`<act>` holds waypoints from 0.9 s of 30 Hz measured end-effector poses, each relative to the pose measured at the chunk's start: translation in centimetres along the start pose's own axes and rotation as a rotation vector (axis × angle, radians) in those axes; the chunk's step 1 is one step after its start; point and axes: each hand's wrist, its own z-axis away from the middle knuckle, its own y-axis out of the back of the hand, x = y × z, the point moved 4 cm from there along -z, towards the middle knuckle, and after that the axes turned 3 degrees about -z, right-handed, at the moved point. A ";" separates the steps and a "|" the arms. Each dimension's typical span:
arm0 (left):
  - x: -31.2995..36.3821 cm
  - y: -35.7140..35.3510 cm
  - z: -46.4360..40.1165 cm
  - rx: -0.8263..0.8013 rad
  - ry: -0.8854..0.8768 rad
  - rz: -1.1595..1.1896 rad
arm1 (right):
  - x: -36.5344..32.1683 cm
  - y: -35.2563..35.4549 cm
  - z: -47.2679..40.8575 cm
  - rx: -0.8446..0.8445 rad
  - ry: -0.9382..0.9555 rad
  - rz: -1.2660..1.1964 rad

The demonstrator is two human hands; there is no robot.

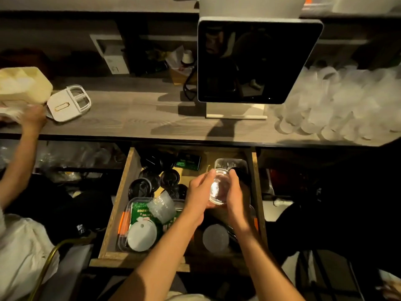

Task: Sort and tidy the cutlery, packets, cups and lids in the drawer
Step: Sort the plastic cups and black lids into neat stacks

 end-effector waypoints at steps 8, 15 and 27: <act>-4.7 -0.2 0.3 -0.185 -0.021 -0.512 | 7.0 6.9 -1.7 0.014 -0.100 0.375; -8.9 0.0 0.7 -0.209 -0.073 -0.715 | 12.1 10.3 -2.5 -0.004 0.004 0.378; -12.2 3.0 0.1 -0.022 -0.004 -0.549 | 11.5 6.6 0.6 -0.019 0.052 0.549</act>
